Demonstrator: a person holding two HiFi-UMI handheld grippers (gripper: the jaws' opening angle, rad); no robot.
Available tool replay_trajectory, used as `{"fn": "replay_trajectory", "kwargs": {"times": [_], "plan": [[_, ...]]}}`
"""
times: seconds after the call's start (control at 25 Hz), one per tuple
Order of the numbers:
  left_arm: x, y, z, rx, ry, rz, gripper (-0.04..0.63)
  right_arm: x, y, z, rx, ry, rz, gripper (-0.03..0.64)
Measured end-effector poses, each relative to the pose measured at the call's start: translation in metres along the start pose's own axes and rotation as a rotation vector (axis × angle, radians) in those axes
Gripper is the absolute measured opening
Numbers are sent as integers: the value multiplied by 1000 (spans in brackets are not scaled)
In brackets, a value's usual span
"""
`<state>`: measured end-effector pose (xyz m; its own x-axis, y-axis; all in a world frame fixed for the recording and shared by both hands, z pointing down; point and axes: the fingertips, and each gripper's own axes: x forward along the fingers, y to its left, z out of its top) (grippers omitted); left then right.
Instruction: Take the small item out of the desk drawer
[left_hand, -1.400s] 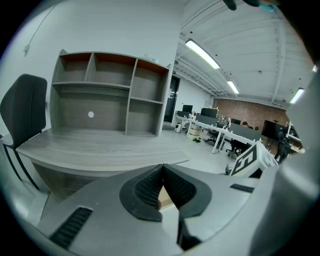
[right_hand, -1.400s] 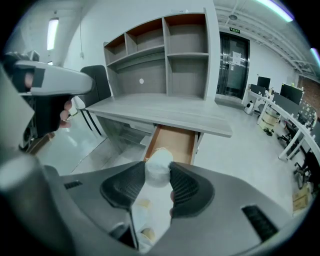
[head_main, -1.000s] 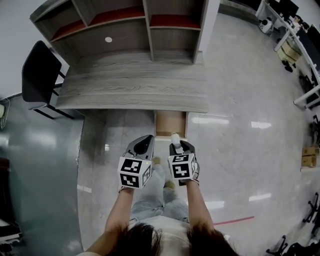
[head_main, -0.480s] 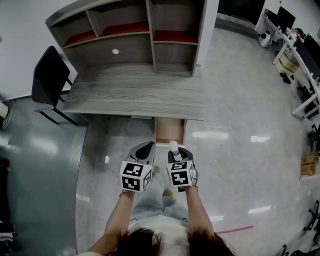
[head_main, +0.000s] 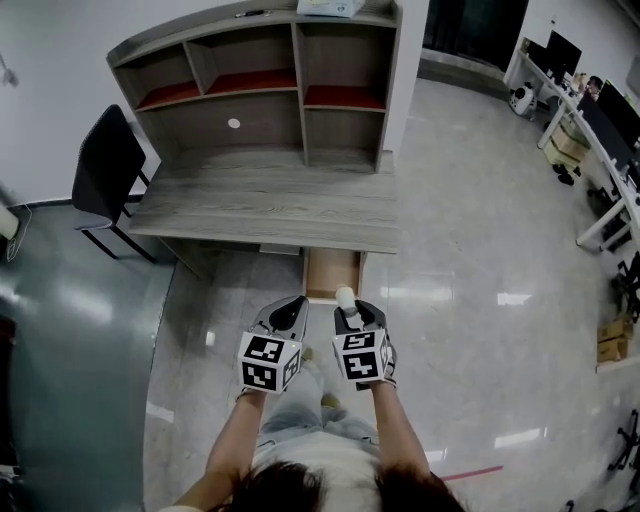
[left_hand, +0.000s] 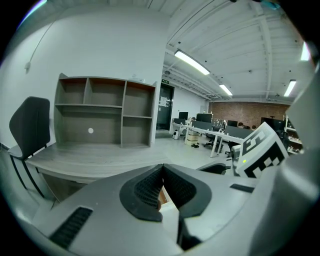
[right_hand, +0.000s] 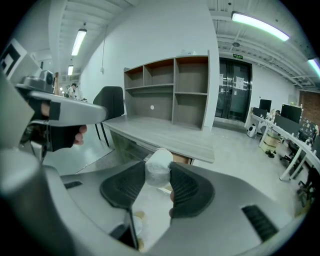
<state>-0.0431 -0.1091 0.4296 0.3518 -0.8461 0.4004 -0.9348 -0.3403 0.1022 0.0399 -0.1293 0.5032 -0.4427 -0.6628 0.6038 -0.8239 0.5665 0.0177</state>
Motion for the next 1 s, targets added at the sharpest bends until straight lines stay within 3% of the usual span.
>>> {"fn": "replay_trajectory", "kwargs": {"times": [1.0], "plan": [[-37,-43,52,80,-76,-25,15,-83,-10,53,-67,-198,-62,170]]}}
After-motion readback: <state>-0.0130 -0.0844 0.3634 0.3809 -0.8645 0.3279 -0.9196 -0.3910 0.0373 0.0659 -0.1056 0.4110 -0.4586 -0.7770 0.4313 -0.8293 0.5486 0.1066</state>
